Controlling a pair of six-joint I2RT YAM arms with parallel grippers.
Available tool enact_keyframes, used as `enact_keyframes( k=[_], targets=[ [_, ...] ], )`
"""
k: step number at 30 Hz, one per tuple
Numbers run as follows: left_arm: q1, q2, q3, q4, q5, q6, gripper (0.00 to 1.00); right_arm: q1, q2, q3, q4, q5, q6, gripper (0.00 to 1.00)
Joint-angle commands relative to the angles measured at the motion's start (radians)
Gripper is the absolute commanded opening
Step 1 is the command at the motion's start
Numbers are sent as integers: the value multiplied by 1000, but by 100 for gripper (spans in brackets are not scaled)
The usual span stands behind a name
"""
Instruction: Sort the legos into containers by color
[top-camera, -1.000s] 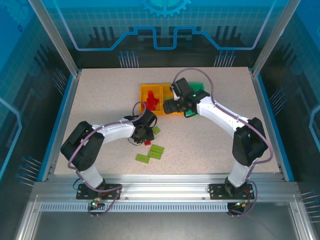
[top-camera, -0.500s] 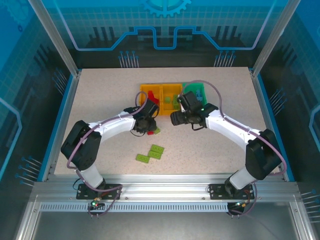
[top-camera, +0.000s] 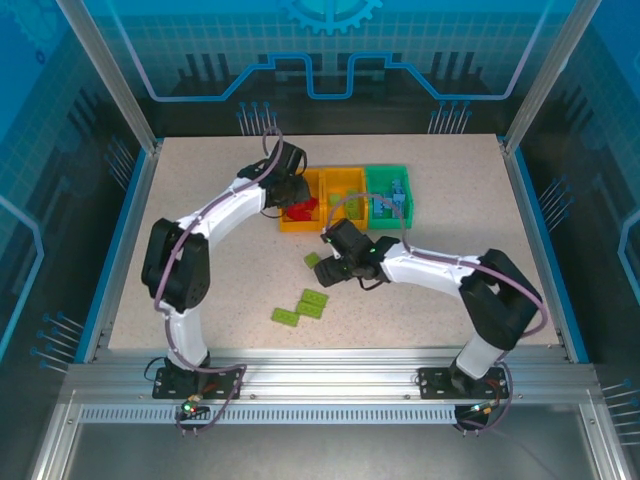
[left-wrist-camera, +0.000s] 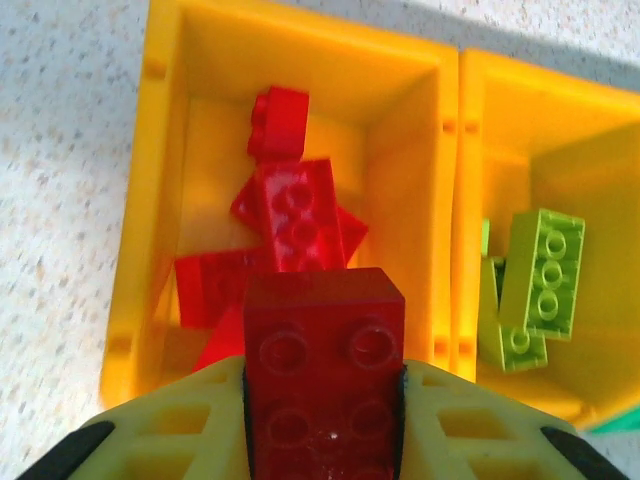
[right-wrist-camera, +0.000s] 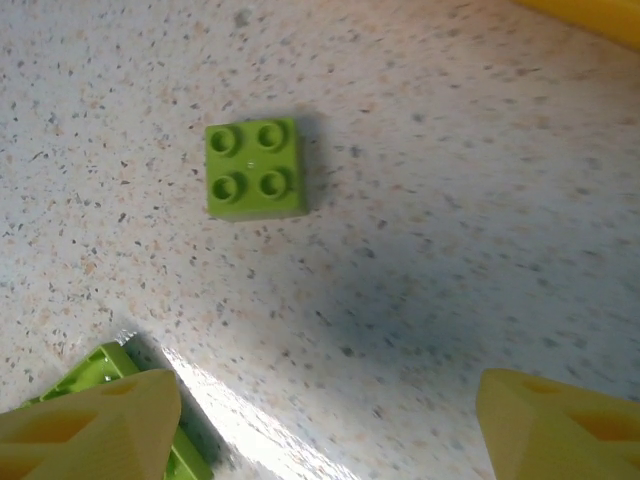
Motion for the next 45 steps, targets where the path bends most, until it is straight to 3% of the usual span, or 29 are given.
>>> enact_keyframes(
  k=[1,6,11,14,18,23,33,45],
  targets=[
    [22,79,89,-27,51,46,31,26,87,90,20,-8,1,80],
    [50,141,137,-5,98,26,33,42,203,199,-22,-12,-22,80],
    [58,148,134,18,114,9,46,42,275,253,-41,-17,-32,73],
    [65,137,131,14,131,-7,64,42,306,276,-55,-12,-38,60],
    [67,84,104,26,134,-21,98,42,309,276,-42,-19,-42,42],
    [67,-16,44,36,123,-28,99,42,254,265,-43,2,-49,29],
    [68,-257,-230,17,48,-15,99,-34,86,283,-74,0,-89,29],
    [53,-489,-571,33,62,-67,99,-229,231,496,-135,-18,-149,29]
  ],
)
